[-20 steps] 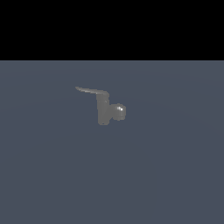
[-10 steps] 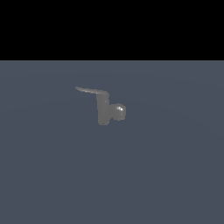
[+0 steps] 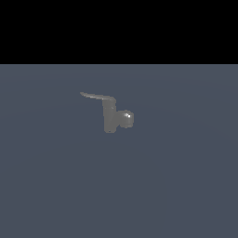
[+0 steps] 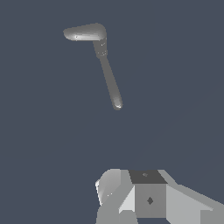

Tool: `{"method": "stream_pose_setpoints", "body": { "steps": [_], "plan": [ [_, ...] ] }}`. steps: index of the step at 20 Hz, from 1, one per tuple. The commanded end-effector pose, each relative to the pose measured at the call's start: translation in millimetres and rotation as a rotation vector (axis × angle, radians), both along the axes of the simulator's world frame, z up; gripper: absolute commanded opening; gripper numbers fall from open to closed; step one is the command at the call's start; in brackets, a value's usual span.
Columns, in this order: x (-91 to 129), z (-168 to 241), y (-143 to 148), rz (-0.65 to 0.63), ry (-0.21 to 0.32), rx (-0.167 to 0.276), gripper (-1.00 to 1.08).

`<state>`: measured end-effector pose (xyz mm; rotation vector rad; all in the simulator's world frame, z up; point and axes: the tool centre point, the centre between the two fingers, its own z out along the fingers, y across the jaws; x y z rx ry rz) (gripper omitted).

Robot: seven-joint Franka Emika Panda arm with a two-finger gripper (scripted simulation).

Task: Turn on the faucet by rotating a designated handle.

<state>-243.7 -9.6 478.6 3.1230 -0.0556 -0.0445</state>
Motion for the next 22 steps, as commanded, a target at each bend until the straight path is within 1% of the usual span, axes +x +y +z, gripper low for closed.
{"method": "stream_pose_setpoints", "body": {
  "steps": [1,5,8,15,22],
  "plan": [
    [8.1,-1.3,1.6,-0.023,0.000,0.004,-1.00],
    [26.4,-4.5,5.5,-0.075,-0.001,0.014,-1.00],
    [44.1,-8.5,9.5,-0.127,-0.002,0.022,-1.00],
    [95.1,-25.3,22.6,-0.280,0.000,0.042,-1.00],
    [146.4,-50.6,38.2,-0.443,0.005,0.054,-1.00]
  ]
}}
